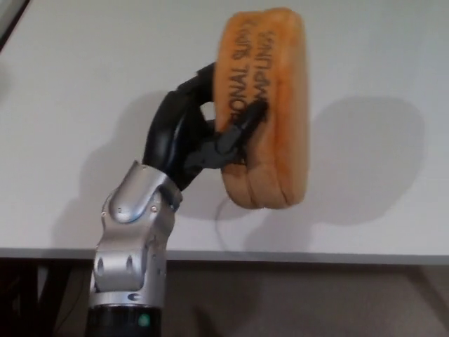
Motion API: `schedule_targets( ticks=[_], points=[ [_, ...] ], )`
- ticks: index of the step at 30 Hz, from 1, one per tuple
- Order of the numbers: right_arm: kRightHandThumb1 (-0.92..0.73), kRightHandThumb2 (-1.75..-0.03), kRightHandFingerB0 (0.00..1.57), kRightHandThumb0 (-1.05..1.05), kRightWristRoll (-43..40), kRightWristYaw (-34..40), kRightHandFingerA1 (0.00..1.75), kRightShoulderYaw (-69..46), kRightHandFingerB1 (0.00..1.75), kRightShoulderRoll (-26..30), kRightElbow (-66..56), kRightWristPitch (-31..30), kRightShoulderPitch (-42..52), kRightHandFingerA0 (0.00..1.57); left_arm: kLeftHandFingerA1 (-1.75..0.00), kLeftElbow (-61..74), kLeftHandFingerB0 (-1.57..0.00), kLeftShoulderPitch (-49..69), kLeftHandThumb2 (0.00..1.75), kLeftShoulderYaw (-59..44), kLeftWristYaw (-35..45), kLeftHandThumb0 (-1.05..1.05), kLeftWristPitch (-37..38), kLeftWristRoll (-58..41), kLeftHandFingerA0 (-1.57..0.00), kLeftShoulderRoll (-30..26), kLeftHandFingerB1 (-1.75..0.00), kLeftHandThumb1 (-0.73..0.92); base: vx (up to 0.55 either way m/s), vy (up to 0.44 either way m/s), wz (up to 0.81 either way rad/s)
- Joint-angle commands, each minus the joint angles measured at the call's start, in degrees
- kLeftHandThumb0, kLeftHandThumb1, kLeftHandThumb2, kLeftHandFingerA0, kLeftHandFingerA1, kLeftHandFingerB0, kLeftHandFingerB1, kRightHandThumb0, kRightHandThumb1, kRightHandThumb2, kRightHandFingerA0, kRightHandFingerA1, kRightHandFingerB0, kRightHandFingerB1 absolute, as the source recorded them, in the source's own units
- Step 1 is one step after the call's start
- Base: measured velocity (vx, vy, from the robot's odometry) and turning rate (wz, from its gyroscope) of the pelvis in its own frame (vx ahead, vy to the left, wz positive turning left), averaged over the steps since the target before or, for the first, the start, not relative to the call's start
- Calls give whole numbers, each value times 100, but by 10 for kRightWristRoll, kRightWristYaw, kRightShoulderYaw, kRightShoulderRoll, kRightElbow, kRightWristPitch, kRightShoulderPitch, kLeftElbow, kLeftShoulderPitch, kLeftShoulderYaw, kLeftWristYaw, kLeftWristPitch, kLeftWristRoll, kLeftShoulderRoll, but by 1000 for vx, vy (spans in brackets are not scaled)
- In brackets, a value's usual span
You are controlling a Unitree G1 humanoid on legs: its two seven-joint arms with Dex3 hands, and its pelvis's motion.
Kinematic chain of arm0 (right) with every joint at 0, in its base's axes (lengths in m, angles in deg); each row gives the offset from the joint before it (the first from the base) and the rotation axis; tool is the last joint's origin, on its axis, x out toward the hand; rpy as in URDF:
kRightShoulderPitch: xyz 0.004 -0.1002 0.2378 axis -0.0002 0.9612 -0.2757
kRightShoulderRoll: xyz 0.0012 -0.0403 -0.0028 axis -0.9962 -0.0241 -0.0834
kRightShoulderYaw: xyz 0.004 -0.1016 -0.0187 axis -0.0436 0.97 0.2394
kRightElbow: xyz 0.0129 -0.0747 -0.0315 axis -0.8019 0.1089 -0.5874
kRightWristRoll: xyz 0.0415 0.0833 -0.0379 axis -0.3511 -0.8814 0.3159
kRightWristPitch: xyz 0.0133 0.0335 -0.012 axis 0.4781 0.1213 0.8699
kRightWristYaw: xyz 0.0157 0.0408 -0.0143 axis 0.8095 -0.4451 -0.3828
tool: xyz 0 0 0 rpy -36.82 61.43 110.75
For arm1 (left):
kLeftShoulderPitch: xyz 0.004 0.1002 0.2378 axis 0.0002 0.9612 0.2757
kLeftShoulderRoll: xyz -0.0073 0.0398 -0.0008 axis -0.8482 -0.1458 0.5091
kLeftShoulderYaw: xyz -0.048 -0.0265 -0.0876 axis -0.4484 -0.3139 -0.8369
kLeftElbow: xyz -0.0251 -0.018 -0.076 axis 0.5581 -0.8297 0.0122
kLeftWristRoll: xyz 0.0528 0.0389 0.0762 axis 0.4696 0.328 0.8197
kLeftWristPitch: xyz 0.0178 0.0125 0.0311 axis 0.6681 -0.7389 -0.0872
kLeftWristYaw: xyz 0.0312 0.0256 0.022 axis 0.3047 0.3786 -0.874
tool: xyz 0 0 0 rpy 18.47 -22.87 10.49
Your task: A soft plate is kept in the center of the table close to the robot and the robot uses its left hand to pick up the plate, turns it upside down and places it back on the table
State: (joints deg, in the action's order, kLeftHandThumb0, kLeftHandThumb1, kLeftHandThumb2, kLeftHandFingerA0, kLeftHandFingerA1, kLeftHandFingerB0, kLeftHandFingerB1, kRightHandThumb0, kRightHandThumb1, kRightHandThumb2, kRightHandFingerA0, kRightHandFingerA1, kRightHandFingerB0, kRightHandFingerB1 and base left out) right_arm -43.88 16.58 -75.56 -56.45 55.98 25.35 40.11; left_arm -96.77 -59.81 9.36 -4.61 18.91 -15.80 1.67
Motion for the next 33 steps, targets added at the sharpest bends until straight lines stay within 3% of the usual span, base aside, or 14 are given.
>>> schedule_targets(
  ticks=[1, 6, 9, 11, 14, 16, 18, 19, 21, 22, 24, 31, 32, 33],
  points=[
    [-68, -105, 6, -83, -16, -30, 59, 0, 21, 34, 13, -30, -12, 35, -175, -86, -57, 5, 59, -316, -278, -26, 74, -547, -95, 183, -175, 67, 0, 0, 0],
    [-86, -66, 5, -85, -19, -32, 50, -1, 21, 37, 2, -38, -6, 40, -175, -92, -57, 14, 58, -332, -301, -26, 79, -530, -95, 185, -175, 65, 0, 0, 0],
    [-68, -105, 6, -83, -12, -26, 59, -1, 21, 38, -2, -42, -6, 34, -149, -103, -88, 17, 83, -344, -303, -35, 78, -529, -123, 180, -130, 49, 0, 0, 0],
    [-86, -66, 4, -85, -10, -25, 51, -1, 22, 38, 1, -42, -9, 38, -175, -111, -54, 17, 58, -351, -302, -25, 75, -526, -97, 176, -175, 65, 0, 0, 0],
    [-69, -105, 5, -81, -12, -25, 60, -3, 21, 37, -2, -42, -8, 35, -175, -119, -58, 14, 59, -357, -309, -26, 69, -516, -98, 171, -175, 65, 0, 0, 0],
    [-88, -66, 4, -84, -9, -25, 51, -2, 21, 36, 0, -42, -10, 40, -175, -120, -58, 13, 58, -360, -323, -26, 61, -508, -98, 165, -175, 64, 0, 0, 0],
    [-71, -86, 5, -89, -9, -25, 55, -1, 17, 36, -2, -45, -8, 35, -175, -122, -58, 12, 58, -365, -337, -24, 49, -512, -99, 161, -175, 64, 0, 0, 0],
    [-72, -86, 6, -88, -8, -25, 56, -2, 18, 36, 0, -42, -9, 36, -151, -124, -77, 14, 82, -367, -361, -30, 21, -511, -129, 152, -123, 48, 0, 0, 0],
    [-73, -84, 6, -89, -5, -23, 56, -2, 19, 35, 0, -41, -9, 37, -175, -125, -48, 16, 60, -366, -381, -20, -3, -505, -97, 144, -145, 63, 0, 0, 0],
    [-89, -66, 4, -84, -1, -20, 51, -2, 21, 34, -2, -42, -7, 39, -175, -126, -38, 19, 63, -365, -415, -19, -48, -494, -94, 130, -59, 61, 0, 0, 0],
    [-70, -106, 5, -81, -1, -20, 60, -2, 20, 33, -2, -43, -5, 34, -175, -131, -48, 20, 63, -367, -456, -19, -104, -482, -93, 110, -76, 63, 0, 0, 0],
    [-70, -106, 5, -81, -5, -22, 60, -5, 19, 38, -2, -49, -13, 35, -175, -127, -60, 35, 60, -291, -432, -26, -247, -326, -97, 49, -147, 65, 0, 0, 0],
    [-89, -67, 3, -82, -1, -18, 52, -5, 21, 36, -2, -49, -12, 41, -175, -117, -60, 39, 59, -267, -412, -30, -278, -306, -98, 36, -169, 68, 0, 0, 0],
    [-71, -106, 5, -78, 1, -15, 61, -4, 21, 36, -5, -51, -10, 35, -175, -106, -66, 44, 61, -240, -395, -38, -304, -282, -98, 23, -175, 72, 0, 0, 0]
  ],
)
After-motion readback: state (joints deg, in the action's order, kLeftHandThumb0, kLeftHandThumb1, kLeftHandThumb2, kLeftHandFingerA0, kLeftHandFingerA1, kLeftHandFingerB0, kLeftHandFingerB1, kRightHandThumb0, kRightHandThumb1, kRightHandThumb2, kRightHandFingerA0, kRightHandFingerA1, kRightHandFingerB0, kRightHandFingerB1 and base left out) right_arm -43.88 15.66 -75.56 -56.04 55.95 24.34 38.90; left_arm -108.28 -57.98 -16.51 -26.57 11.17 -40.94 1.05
